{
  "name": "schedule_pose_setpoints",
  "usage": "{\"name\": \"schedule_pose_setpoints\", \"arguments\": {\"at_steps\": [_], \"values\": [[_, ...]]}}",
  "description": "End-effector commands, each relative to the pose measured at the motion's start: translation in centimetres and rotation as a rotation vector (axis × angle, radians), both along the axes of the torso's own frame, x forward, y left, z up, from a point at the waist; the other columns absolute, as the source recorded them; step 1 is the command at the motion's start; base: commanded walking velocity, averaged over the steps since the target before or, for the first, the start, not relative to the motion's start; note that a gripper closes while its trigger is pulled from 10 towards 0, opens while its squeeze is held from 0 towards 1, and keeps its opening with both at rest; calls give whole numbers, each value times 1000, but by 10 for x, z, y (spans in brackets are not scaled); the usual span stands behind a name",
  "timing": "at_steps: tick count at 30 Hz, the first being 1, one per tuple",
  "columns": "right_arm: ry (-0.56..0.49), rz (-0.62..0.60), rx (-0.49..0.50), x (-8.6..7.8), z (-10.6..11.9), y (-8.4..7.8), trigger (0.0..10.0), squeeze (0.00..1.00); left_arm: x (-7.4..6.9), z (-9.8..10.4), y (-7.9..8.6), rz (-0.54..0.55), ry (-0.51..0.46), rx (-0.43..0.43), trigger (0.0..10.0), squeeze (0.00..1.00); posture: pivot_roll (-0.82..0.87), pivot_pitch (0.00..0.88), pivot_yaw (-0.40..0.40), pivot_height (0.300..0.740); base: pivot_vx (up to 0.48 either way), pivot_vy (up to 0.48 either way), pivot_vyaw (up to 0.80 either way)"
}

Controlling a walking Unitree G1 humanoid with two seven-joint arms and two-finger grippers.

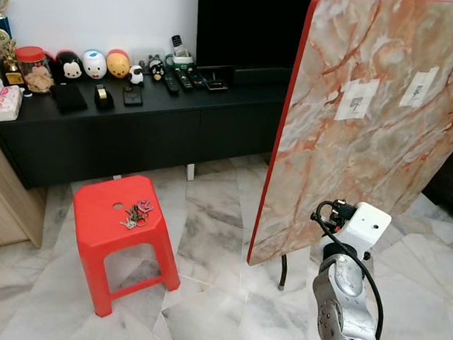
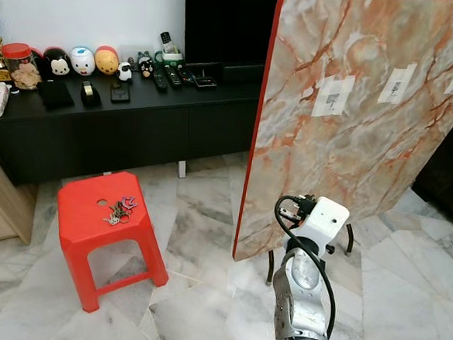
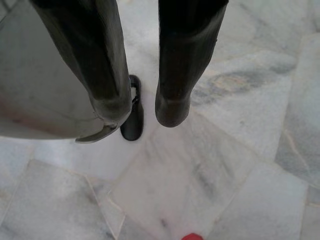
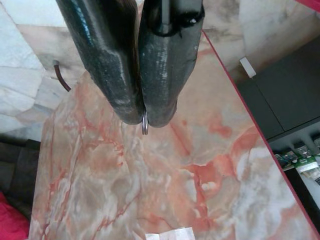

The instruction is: Hang keys on a hook

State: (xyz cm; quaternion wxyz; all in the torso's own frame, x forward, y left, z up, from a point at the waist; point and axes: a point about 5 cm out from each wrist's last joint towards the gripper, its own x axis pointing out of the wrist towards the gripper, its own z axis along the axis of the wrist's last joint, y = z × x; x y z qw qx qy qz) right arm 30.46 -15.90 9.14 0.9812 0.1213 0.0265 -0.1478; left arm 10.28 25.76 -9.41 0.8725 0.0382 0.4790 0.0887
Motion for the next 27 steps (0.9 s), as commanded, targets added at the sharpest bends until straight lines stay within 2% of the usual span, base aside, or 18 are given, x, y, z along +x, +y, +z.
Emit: {"name": "schedule_pose_setpoints", "arguments": {"at_steps": [1,5,9,17,27], "values": [[-21,-11,-4,1,4,-2,10000,0,-5,-1,1,-3,19,-4,10000,0,75,0,-97,740,0,0,0],[-21,-13,-6,1,4,-3,10000,0,-6,-1,2,-24,23,5,10000,0,74,0,-97,740,0,-73,0],[-21,-10,-8,0,3,-2,10000,0,-4,-1,1,-25,23,7,10000,0,74,0,-96,740,0,-356,0],[-23,-4,-10,2,4,0,10000,0,2,-3,-11,-41,21,4,10000,0,73,0,-93,740,0,-372,0],[-22,-13,-6,2,5,-1,10000,0,6,-2,-10,-36,13,13,10000,0,73,0,-94,740,0,-405,0]]}}
